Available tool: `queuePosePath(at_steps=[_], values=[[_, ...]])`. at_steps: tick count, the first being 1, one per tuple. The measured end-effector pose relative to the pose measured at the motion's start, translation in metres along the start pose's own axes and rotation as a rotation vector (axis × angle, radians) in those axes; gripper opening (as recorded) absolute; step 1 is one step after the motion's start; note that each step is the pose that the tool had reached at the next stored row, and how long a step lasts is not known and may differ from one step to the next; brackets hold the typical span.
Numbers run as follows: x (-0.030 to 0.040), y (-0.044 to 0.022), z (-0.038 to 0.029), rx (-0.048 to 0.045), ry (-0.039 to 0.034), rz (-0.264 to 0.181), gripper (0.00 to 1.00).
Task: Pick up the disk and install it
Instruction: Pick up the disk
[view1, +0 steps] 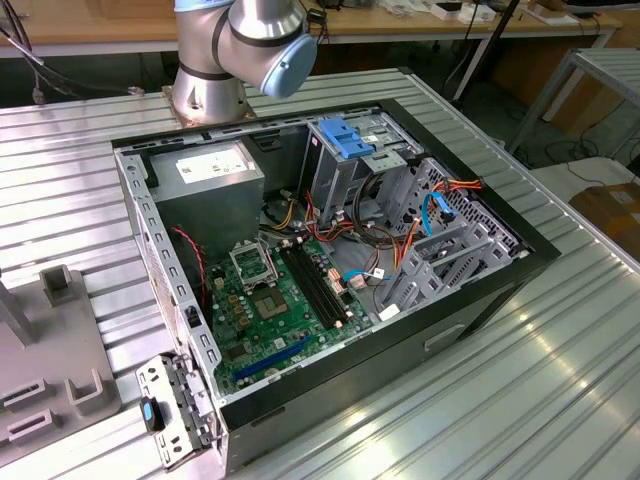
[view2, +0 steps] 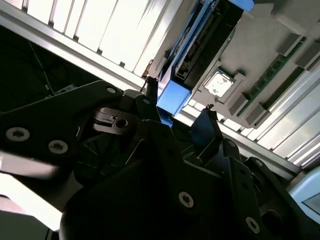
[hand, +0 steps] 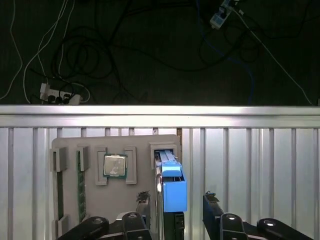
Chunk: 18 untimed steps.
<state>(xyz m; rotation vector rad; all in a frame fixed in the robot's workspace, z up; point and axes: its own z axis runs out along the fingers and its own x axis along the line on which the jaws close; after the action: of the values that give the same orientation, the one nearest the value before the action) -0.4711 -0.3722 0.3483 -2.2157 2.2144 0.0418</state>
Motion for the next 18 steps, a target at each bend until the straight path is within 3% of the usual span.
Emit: queuePosePath(at_steps=[2,4,8,10,14,18], values=[[0.0001,0.0000,0.0057,0.0000,0.0000,0.000,0.54],[0.0004,-0.0002,0.0156,0.0000,0.0000,0.000,0.54],[0.0006,-0.0003,0.0251,0.0002,0.0000,0.000,0.54],[0.0007,0.0000,0.0267,0.0041,0.0002,0.000,0.54],[0.0008,0.0015,0.0297,0.0278,0.0000,-0.001,0.54],[0.0008,0.0052,0.0312,0.0321,0.0000,-0.001,0.54]])
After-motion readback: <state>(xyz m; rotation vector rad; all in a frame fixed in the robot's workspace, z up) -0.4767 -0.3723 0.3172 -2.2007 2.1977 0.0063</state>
